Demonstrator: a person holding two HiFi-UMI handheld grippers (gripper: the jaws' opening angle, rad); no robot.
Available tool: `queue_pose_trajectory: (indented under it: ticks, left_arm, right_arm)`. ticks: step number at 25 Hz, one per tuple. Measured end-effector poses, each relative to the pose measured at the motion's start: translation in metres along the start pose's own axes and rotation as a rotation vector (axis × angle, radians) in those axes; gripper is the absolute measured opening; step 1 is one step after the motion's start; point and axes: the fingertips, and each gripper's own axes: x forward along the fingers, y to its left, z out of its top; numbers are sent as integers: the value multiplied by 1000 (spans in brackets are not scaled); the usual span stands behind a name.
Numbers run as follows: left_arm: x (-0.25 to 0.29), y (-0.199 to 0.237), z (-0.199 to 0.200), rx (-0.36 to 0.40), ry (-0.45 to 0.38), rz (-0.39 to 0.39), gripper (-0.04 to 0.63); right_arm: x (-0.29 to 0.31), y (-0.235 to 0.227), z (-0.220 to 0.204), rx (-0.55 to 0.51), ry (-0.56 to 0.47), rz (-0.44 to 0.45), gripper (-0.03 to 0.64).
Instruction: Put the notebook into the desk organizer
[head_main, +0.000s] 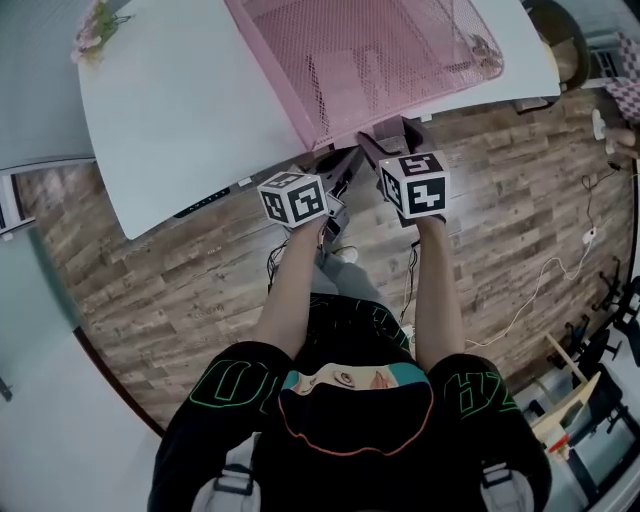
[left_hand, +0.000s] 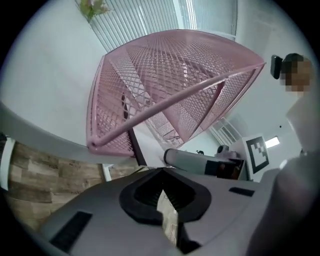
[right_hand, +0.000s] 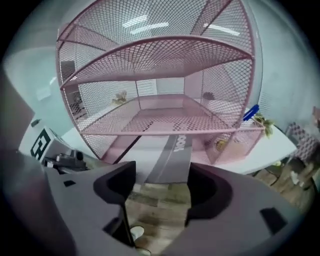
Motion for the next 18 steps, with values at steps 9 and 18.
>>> queue_pose_trajectory:
  ticks: [9, 18]
  left_arm:
    - [12, -2, -10, 6, 32, 22, -8]
    - [15, -6, -12, -20, 30, -6, -8]
  right_arm:
    - [-30, -34, -53, 235, 91, -102, 148]
    - [-11, -36, -43, 332, 90, -117, 9]
